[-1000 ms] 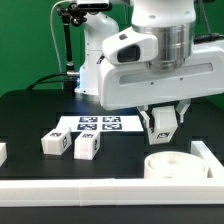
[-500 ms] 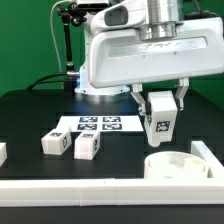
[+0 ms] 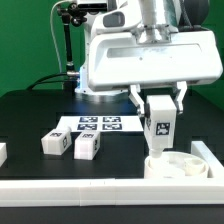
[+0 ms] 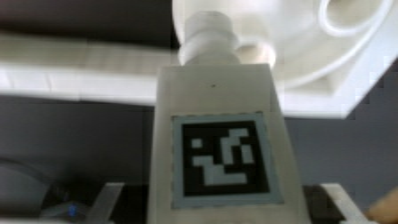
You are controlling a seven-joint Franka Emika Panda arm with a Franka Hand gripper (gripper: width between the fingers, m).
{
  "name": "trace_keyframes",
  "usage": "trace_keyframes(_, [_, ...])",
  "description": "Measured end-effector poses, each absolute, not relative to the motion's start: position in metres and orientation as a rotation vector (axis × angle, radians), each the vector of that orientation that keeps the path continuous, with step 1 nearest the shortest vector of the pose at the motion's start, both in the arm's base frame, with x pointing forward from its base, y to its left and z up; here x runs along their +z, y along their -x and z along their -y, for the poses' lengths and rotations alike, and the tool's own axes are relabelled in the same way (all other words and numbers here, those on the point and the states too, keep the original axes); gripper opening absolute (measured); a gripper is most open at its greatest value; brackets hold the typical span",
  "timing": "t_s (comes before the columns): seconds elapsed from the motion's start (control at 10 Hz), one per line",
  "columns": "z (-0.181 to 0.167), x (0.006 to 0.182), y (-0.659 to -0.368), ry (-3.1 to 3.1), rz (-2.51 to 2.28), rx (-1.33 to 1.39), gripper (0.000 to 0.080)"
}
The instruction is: Assemble stool
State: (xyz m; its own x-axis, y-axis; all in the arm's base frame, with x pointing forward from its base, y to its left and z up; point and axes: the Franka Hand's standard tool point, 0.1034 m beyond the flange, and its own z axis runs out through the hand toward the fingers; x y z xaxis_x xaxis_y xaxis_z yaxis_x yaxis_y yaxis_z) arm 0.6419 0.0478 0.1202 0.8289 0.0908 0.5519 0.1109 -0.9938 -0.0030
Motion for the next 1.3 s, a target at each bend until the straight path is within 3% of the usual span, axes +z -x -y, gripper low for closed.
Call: trace_keyframes(1.3, [-0.072, 0.111, -0.658, 2.948, 0.201, -0.895, 0.0338])
